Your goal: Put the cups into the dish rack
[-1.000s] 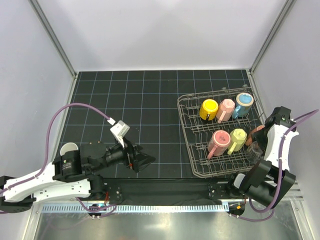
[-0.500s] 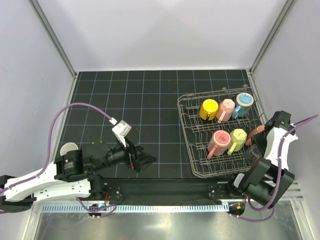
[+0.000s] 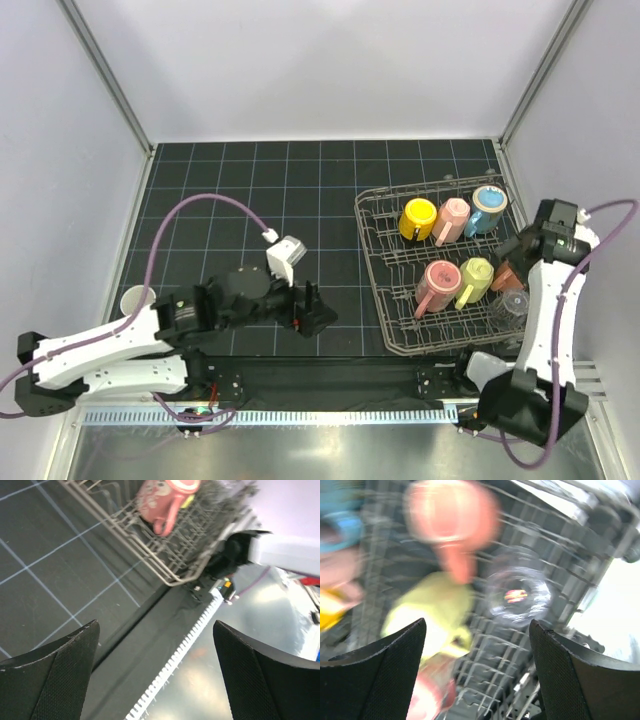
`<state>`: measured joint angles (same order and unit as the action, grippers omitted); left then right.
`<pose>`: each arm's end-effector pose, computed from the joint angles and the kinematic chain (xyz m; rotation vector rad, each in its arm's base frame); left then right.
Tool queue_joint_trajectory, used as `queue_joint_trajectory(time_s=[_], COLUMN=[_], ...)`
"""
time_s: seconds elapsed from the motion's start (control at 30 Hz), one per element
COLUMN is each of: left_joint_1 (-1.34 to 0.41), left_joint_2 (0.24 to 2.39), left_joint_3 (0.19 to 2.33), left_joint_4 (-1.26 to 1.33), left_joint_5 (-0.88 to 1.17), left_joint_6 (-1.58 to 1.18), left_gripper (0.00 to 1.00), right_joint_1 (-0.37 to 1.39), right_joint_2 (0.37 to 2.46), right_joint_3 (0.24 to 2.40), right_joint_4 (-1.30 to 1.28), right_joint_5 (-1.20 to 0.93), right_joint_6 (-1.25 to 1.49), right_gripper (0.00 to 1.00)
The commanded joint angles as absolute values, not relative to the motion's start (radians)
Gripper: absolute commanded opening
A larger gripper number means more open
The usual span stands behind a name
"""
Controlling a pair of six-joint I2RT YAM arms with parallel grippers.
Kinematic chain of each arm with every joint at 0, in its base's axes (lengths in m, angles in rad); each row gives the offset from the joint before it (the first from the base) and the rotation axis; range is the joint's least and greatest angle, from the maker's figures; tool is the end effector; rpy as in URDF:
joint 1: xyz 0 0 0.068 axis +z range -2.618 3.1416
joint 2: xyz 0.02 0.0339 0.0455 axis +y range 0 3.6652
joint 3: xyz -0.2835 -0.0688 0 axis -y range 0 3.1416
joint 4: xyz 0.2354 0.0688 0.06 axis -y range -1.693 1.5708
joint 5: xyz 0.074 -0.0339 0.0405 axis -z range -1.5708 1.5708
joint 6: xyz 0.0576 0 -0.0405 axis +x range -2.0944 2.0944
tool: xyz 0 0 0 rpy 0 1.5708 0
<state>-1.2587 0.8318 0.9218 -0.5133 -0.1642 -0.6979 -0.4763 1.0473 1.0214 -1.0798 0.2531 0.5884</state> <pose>0.0634 -0.1659 0.3502 0.4871 2.1061 -1.0581 0.1474 -0.0923 0.2969 1.4131 2.2416 -0.3013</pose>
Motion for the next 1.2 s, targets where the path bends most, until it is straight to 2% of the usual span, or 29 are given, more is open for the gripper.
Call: queue_joint_trajectory(time_s=[0.0, 0.1, 0.23, 0.4, 0.63, 0.77, 0.9, 1.07, 1.17], left_joint_1=[-1.197, -1.067, -0.876, -0.691, -0.490, -0.402, -0.260, 0.044, 0.149], left_joint_2=[0.905, 0.968, 1.015, 1.012, 1.000, 0.924, 0.868, 0.946, 0.986], left_joint_3=[0.972, 0.989, 1.020, 1.100, 1.193, 1.198, 1.212, 1.226, 1.213], left_joint_4=[-0.503, -0.523, -0.580, -0.737, -1.046, -1.138, -1.198, -1.200, -1.167], left_joint_5=[-0.130, -0.089, -0.066, -0.240, -0.374, -0.449, -0.474, -0.367, -0.276], left_joint_6=[-0.698, -0.713, -0.726, -0.749, -0.795, -0.854, -0.848, -0.735, -0.704], left_gripper=[0.92, 0.97, 1.00, 1.00, 1.00, 1.00, 1.00, 1.00, 1.00], right_joint_1=[-0.329, -0.158, 0.065, 0.309, 0.741, 0.859, 0.887, 0.888, 0.888], right_joint_2=[0.965, 0.933, 0.963, 1.032, 1.115, 1.134, 1.100, 0.996, 0.940], right_joint_3=[1.169, 1.258, 1.354, 1.365, 1.394, 1.384, 1.330, 1.267, 1.276], right_joint_4=[-1.094, -1.068, -1.069, -1.057, -1.009, -0.957, -0.927, -0.922, -0.952], right_joint_5=[0.285, 0.217, 0.143, 0.110, 0.222, 0.199, 0.163, 0.152, 0.153], right_joint_6=[0.586, 0.594, 0.561, 0.517, 0.517, 0.497, 0.480, 0.451, 0.430], right_gripper=[0.83, 0.82, 0.82, 0.84, 0.86, 0.86, 0.86, 0.86, 0.87])
